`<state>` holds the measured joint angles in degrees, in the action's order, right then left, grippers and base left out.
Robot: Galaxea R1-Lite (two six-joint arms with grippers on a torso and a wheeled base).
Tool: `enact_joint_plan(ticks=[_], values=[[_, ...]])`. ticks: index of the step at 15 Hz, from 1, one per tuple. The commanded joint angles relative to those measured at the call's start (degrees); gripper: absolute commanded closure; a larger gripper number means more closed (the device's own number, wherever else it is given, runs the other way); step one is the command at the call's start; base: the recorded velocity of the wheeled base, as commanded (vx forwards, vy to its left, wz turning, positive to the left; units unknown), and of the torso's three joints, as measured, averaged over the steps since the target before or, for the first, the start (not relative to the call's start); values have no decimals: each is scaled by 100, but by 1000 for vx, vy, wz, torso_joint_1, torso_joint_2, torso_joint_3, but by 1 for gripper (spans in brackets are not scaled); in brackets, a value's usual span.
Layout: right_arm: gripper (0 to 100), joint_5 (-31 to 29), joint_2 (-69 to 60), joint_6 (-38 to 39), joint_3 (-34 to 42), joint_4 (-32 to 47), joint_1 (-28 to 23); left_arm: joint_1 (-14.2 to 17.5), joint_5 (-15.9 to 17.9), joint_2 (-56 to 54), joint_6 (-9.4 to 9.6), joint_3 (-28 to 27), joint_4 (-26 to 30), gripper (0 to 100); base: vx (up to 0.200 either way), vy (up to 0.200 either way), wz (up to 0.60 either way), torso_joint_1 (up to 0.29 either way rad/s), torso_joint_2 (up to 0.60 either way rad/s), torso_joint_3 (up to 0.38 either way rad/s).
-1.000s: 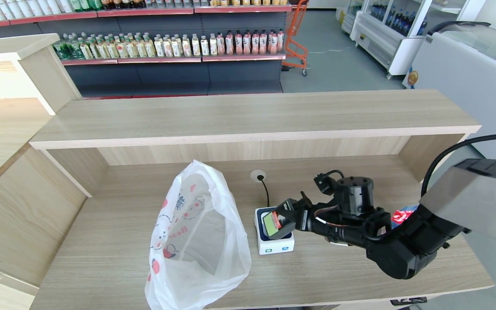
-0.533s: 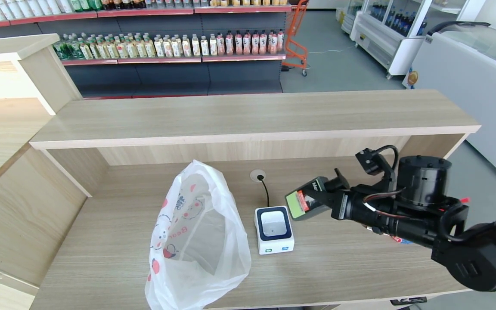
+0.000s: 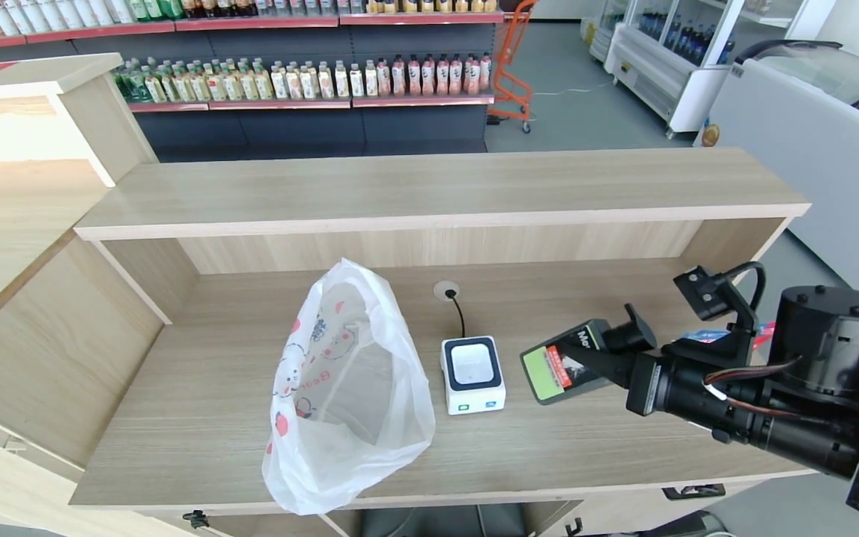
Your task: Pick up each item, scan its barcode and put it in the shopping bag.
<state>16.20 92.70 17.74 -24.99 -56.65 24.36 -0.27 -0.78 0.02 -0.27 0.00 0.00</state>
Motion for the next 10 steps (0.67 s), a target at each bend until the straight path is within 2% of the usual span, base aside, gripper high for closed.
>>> enact_joint_plan(ticks=[1, 6, 8, 10], values=[[100, -3, -103, 2, 65, -4, -1, 0, -1, -2, -17, 0, 0, 0, 0, 200, 0, 27, 2, -2], [100, 6, -94, 2, 3, 216, 25, 0, -1, -2, 0, 0, 0, 0, 0, 200, 0, 12, 6, -2], [100, 23, -24, 2, 12, 339, 43, 0, -1, -2, 9, 0, 0, 0, -200, 0, 0, -12, -5, 5], [100, 32, 214, 2, -85, 611, 60, 0, -1, -2, 0, 0, 0, 0, 0, 0, 0, 0, 0, 0]])
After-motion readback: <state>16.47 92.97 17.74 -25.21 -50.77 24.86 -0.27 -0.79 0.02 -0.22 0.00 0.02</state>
